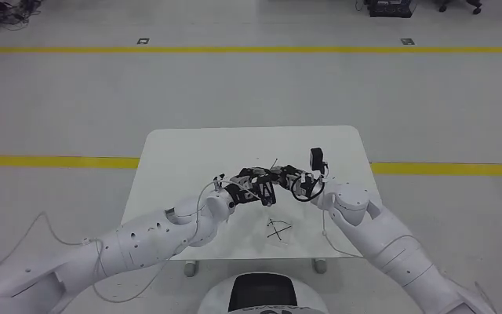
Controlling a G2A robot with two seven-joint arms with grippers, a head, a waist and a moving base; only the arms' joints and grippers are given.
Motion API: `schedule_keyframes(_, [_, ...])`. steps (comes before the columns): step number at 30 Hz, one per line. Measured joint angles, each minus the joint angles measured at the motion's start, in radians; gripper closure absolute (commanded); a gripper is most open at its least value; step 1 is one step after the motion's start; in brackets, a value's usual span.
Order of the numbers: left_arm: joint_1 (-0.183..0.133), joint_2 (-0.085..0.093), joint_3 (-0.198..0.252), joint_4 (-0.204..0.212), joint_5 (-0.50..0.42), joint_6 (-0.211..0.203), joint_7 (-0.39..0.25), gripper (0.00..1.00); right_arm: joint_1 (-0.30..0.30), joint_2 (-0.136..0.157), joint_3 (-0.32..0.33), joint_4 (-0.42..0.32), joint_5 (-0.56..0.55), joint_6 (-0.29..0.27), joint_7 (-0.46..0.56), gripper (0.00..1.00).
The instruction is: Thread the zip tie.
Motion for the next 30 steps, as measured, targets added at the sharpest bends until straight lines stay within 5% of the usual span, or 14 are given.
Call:
schedule_keyframes(9, [-0.002, -0.001, 0.000, -0.002, 0.000, -0.017, 0.002, 1.00, -0.008, -0.010, 0.011, 0.001, -0.015, -0.001, 0.014, 1.00])
schedule_keyframes(18, [-0.002, -0.005, 0.000, 0.000, 0.000, -0.037, 0.010, 1.00, -0.018, -0.019, 0.026, 0.005, -0.021, -0.009, 0.026, 1.00])
schedule_keyframes(19, [-0.002, -0.005, 0.000, 0.001, 0.000, -0.036, 0.010, 1.00, -0.019, -0.021, 0.027, 0.005, -0.023, -0.009, 0.028, 0.76])
schedule_keyframes(20, [-0.001, -0.005, 0.000, 0.001, 0.000, -0.035, 0.010, 1.00, -0.019, -0.022, 0.028, 0.006, -0.024, -0.009, 0.028, 0.27])
schedule_keyframes(21, [0.000, -0.005, 0.000, 0.002, 0.000, -0.032, 0.011, 1.00, -0.019, -0.022, 0.030, 0.006, -0.026, -0.008, 0.029, 0.00])
schedule_keyframes(30, [0.030, 0.008, -0.039, 0.010, -0.009, -0.007, 0.015, 1.00, -0.041, -0.025, 0.058, 0.002, -0.048, -0.014, 0.027, 0.00])
